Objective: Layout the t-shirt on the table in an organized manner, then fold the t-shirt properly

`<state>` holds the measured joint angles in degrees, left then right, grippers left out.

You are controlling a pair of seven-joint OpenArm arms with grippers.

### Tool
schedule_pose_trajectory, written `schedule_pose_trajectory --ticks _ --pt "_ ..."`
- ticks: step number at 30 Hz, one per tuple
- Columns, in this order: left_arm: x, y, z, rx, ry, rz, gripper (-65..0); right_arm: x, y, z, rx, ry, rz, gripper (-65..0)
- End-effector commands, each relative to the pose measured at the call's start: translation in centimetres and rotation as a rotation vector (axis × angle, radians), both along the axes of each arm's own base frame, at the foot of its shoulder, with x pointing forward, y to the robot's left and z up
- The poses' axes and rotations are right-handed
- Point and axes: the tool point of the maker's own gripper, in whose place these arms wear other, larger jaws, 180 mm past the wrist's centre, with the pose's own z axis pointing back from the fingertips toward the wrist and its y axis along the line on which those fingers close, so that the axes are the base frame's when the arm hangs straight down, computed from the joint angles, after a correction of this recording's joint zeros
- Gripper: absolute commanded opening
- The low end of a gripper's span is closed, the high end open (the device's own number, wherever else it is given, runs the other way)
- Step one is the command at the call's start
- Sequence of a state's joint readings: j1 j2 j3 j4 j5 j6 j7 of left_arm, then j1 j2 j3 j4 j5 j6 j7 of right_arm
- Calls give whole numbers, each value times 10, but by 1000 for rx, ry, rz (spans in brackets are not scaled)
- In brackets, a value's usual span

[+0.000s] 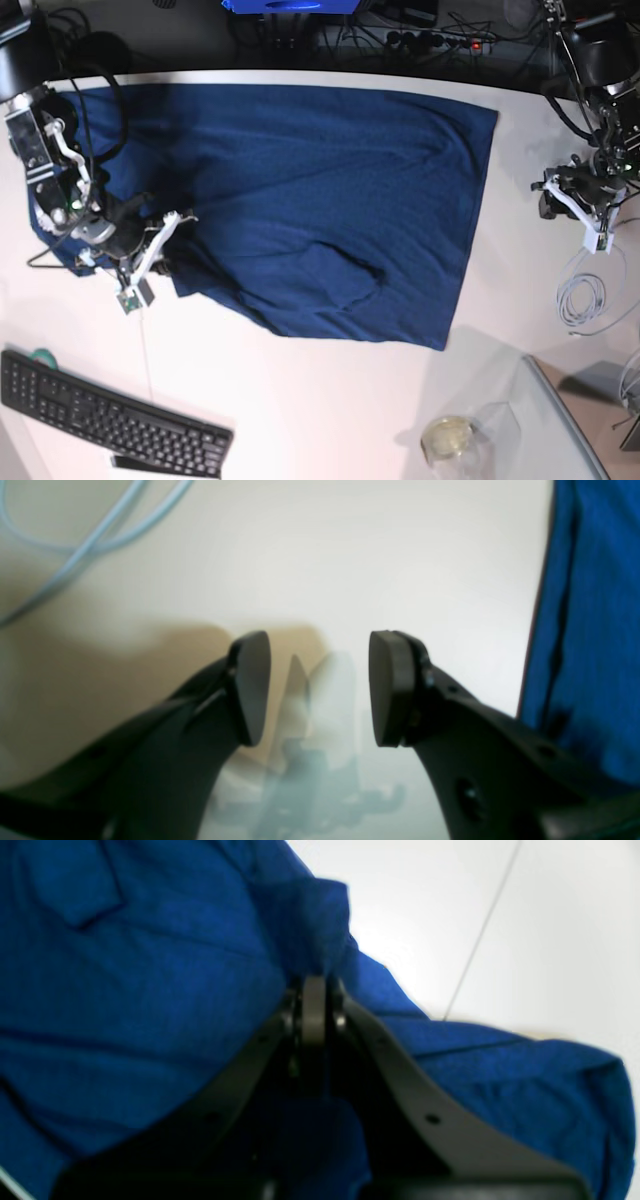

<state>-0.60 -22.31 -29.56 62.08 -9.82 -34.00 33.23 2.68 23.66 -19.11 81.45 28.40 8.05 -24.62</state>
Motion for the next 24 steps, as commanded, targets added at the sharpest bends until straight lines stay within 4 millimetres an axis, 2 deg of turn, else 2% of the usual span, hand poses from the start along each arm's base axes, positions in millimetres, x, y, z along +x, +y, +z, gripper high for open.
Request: schedule_pose_trajectory --ticks 1,5,9,18,24 --pt "9 5 15 -3 -48 -11 -346 6 -3 12 7 -44 2 -650" --pt "-5 12 11 -10 -29 2 -346 -14 0 10 11 -32 22 -650" --pt "-6 10 10 -16 -29 3 -346 -32 7 11 19 -26 48 -650" --pt "-6 9 9 -18 -26 0 -346 -54 -22 5 15 3 -37 -650" --pt "-6 8 8 -21 -24 0 -346 -68 -18 0 37 29 28 -650"
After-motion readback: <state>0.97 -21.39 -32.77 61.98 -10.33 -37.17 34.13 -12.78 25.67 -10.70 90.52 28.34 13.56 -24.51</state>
